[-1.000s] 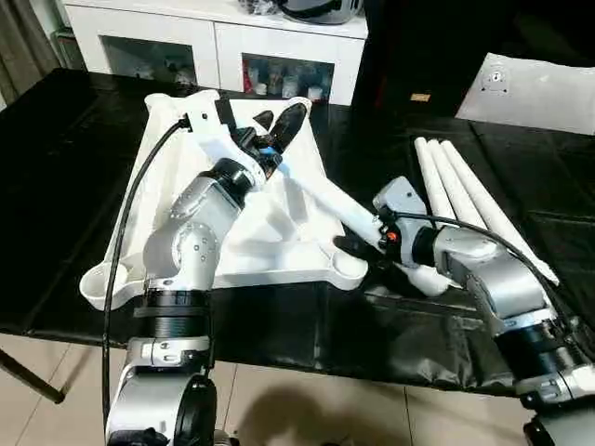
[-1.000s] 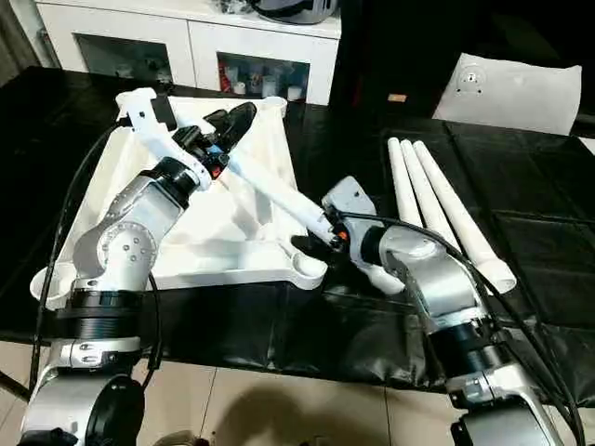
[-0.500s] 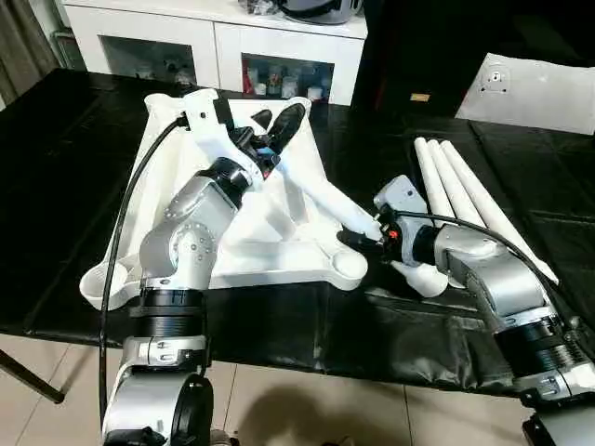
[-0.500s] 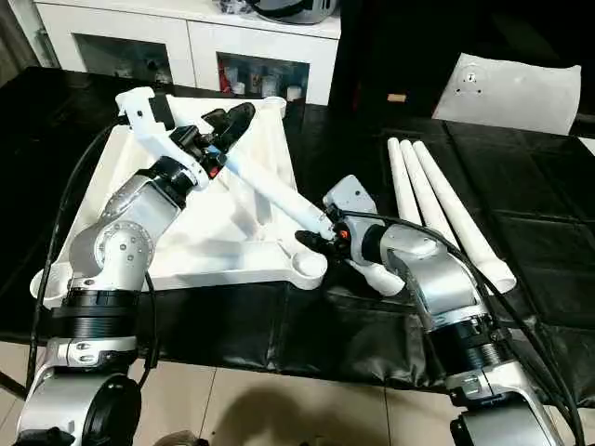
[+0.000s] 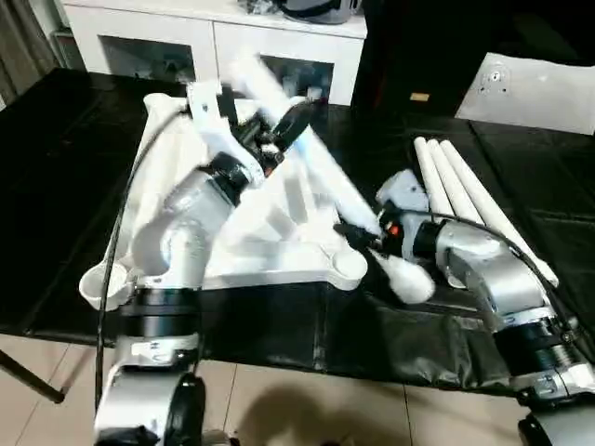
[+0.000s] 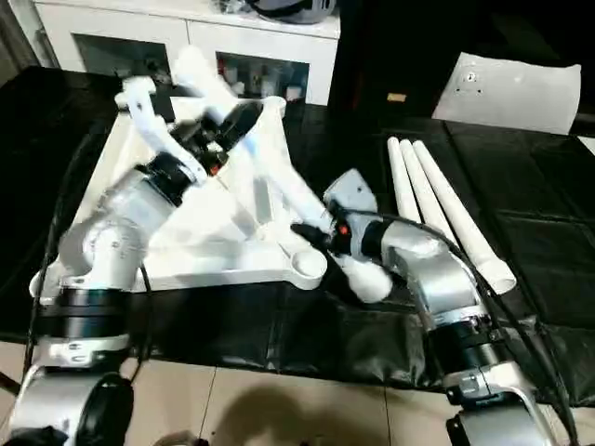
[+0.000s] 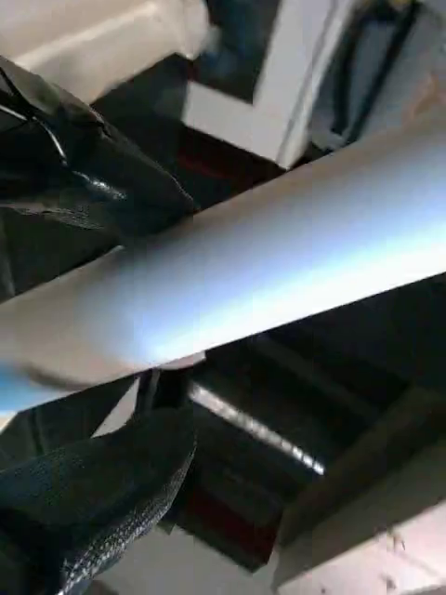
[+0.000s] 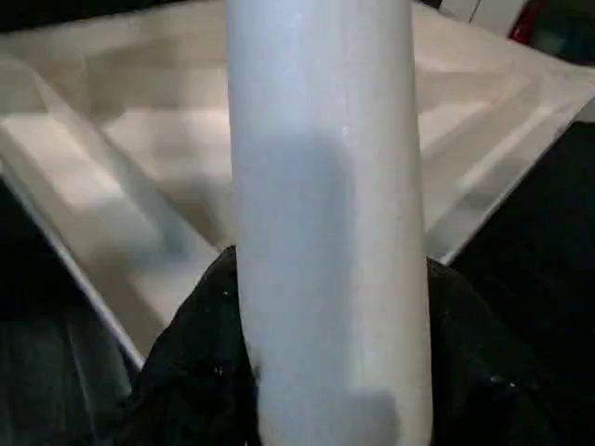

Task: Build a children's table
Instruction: Pick table leg

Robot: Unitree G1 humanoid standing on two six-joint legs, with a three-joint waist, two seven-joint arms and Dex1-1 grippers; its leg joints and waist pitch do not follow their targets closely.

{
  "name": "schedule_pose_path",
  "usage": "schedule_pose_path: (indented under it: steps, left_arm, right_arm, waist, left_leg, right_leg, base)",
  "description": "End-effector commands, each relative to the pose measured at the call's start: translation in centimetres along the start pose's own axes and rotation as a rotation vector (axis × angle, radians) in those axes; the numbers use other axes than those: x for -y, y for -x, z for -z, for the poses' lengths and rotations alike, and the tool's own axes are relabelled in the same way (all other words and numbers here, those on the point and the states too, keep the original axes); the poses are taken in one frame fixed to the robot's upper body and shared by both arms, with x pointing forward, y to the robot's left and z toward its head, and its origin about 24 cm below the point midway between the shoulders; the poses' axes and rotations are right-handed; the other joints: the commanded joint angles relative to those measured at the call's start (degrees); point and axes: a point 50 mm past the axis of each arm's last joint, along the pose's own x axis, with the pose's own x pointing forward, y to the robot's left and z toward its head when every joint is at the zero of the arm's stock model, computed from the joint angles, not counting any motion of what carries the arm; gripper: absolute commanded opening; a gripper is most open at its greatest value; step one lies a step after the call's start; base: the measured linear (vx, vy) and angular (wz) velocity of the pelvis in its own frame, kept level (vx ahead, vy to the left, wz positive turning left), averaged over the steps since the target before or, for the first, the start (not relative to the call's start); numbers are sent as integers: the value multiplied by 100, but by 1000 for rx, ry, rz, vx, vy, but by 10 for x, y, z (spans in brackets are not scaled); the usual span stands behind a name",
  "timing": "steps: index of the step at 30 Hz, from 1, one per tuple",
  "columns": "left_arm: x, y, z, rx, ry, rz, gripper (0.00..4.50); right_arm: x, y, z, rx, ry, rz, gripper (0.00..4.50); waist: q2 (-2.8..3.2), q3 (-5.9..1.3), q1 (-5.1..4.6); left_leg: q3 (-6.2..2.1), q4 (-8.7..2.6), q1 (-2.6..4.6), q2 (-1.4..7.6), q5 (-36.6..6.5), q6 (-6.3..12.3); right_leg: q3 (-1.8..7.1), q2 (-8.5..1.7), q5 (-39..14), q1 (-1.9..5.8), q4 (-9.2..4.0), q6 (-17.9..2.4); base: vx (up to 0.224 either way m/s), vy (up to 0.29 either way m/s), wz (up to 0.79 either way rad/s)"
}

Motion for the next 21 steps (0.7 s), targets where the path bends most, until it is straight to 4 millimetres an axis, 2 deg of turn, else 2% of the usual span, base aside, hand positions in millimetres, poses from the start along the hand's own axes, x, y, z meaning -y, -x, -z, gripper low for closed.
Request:
schedule_pose_path:
  steps: [1,3,6,8,9,10,11,13,15,17,19,20,21]
  left_arm:
    - [8,-1,-1,-4,-53,56,366]
    - [6,1,0,-11,-80,45,366]
    - [4,4,0,-18,-154,37,401]
    - [3,5,0,-27,-194,32,410]
    - [0,8,-1,-37,-302,0,417]
    - [0,8,-1,-37,-302,0,430]
    - [-3,10,-2,-49,-387,-22,430]
    - [-8,19,4,-134,-561,-41,449]
    - [-9,23,7,-165,-590,-40,449]
    - [-11,35,16,-232,-643,-49,450]
    - [-14,42,21,-272,-664,-66,450]
    - [-28,57,31,-350,-681,-214,450]
    - [-33,64,34,-363,-651,-283,450]
  right_arm:
    - [8,5,-13,93,-22,61,181]
    - [10,6,-18,138,-39,101,179]
    - [14,8,-21,169,-56,160,178]
    - [16,9,-21,173,-59,180,178]
    - [19,11,-20,184,-69,228,178]
    - [19,11,-20,184,-69,228,178]
    - [21,13,-20,188,-76,252,178]
    - [20,18,-18,186,-89,286,178]
    - [18,19,-17,183,-90,290,178]
    - [11,23,-16,178,-89,297,178]
    - [8,25,-16,180,-92,305,178]
    - [3,27,-16,181,-104,340,178]
    - [0,28,-16,183,-109,356,178]
  waist:
    - [41,-385,20]
    - [75,-388,15]
    - [85,-384,9]
    - [90,-390,11]
    - [116,-389,10]
    - [106,-392,-1]
    - [116,-392,6]
    - [133,-392,1]
    - [142,-394,3]
    - [146,-387,7]
    - [155,-380,6]
    - [157,-370,-11]
    - [155,-357,-15]
  left_leg:
    - [-88,-403,53,301,-771,228]
    - [-89,-408,55,297,-782,144]
    - [-91,-420,54,301,-824,110]
    - [-93,-419,59,295,-831,63]
    - [-97,-422,62,294,-838,47]
    - [-96,-422,56,292,-844,42]
    - [-98,-426,62,291,-836,32]
    - [-104,-429,63,300,-851,17]
    - [-98,-431,61,296,-722,19]
    - [-95,-434,55,298,-726,8]
    - [-92,-448,65,302,-810,-17]
    - [-91,-458,64,301,-848,-43]
    - [-93,-460,58,300,-904,-67]
  right_leg:
    - [272,-454,-668,323,-447,-1265]
    - [271,-442,-598,326,-427,-1265]
    - [274,-440,-602,326,-434,-1221]
    - [271,-440,-607,333,-436,-1198]
    - [271,-436,-596,327,-439,-1183]
    - [276,-431,-571,332,-429,-1148]
    - [272,-433,-565,333,-429,-1144]
    - [274,-432,-575,330,-424,-1088]
    - [276,-426,-397,331,-401,-1056]
    - [279,-431,-410,332,-403,-1106]
    - [280,-426,-541,312,-414,-1057]
    - [279,-409,-593,309,-414,-1050]
    - [281,-410,-687,305,-432,-1001]
  base:
    - [0,0,0]
    - [0,0,0]
    - [0,0,0]
    - [0,0,0]
    - [0,0,0]
    - [0,0,0]
    - [0,0,0]
    - [0,0,0]
    - [0,0,0]
    - [0,0,0]
    - [0,0,0]
    - [0,0,0]
    - [0,0,0]
